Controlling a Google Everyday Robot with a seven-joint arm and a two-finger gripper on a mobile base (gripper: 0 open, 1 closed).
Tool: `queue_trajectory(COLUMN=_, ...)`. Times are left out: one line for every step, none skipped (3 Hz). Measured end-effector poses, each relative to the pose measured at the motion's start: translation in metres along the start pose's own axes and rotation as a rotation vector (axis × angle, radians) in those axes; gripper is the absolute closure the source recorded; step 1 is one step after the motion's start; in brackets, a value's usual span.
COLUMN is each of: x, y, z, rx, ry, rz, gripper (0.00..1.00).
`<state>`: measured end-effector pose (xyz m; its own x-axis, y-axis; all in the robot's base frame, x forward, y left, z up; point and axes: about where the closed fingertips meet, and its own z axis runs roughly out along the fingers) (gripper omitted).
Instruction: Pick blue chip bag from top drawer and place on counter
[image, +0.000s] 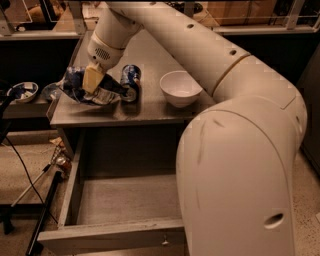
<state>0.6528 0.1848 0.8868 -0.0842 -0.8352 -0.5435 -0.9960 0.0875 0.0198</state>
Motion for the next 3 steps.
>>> queue_trajectory(x=0.0000, y=0.0000, z=0.0001, rx=0.000, ry=0.000, rz=0.000, gripper=0.04)
queue_trajectory(x=0.0000, y=0.0000, z=0.0003, rx=0.000, ry=0.000, rz=0.000, gripper=0.00)
queue_trajectory(x=0.0000, y=0.0000, z=0.0003, rx=0.000, ry=0.000, rz=0.000, gripper=0.00)
